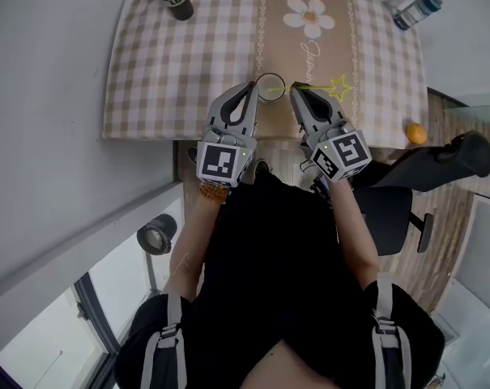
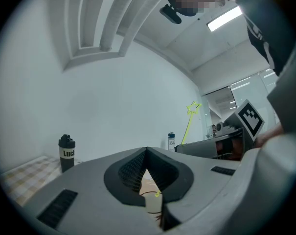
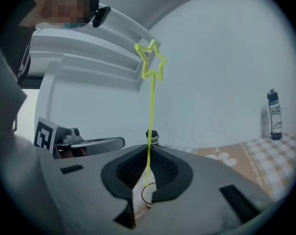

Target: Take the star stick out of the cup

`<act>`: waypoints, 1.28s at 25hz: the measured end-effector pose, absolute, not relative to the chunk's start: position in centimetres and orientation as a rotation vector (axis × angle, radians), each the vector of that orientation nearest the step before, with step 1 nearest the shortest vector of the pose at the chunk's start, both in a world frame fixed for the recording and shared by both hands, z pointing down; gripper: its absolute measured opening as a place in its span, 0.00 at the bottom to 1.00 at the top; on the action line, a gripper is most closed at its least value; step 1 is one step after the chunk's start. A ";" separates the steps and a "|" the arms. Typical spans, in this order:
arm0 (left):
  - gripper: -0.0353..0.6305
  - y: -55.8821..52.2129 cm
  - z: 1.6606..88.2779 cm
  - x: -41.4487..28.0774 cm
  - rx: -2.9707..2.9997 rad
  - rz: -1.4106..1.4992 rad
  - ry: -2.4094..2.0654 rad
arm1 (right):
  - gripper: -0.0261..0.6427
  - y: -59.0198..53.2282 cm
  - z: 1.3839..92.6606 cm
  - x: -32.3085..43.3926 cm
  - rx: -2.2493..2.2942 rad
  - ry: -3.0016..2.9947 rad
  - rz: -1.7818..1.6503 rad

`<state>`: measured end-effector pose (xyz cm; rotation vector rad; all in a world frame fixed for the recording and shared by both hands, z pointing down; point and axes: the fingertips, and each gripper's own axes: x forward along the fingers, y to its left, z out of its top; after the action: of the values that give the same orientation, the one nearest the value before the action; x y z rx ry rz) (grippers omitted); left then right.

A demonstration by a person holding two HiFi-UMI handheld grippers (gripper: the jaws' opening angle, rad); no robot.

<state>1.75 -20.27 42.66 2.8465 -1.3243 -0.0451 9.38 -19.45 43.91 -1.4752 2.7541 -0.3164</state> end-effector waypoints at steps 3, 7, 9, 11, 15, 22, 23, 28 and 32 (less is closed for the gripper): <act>0.06 -20.2 42.8 1.5 2.835 -0.043 -1.322 | 0.06 -19.6 44.4 9.0 -1.477 2.752 -0.345; 0.06 -20.1 43.0 1.5 2.841 -0.033 -1.309 | 0.06 -19.8 45.0 8.6 -1.503 2.757 -0.357; 0.06 -20.1 42.9 1.4 2.838 -0.036 -1.304 | 0.06 -19.9 45.2 8.3 -1.506 2.757 -0.362; 0.06 -20.3 43.0 1.4 2.840 -0.033 -1.300 | 0.06 -20.0 45.2 8.2 -1.507 2.755 -0.367; 0.06 -20.3 43.3 1.3 2.844 -0.025 -1.294 | 0.06 -20.1 45.2 8.3 -1.513 2.749 -0.370; 0.06 -20.2 43.5 1.6 2.843 -0.019 -1.273 | 0.06 -20.1 45.1 8.3 -1.474 2.733 -0.387; 0.06 -20.2 43.7 1.5 2.840 -0.011 -1.272 | 0.06 -20.0 45.1 8.2 -1.472 2.736 -0.381; 0.06 -20.1 43.5 1.8 2.835 -0.009 -1.265 | 0.06 -19.7 44.8 8.1 -1.461 2.741 -0.365; 0.06 -20.3 43.4 1.9 2.848 0.017 -1.262 | 0.06 -19.5 44.7 7.9 -1.447 2.755 -0.355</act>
<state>1.91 -20.27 43.42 2.8476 -1.2617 0.0166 7.92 -19.52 44.67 -1.4468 2.7546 -0.3546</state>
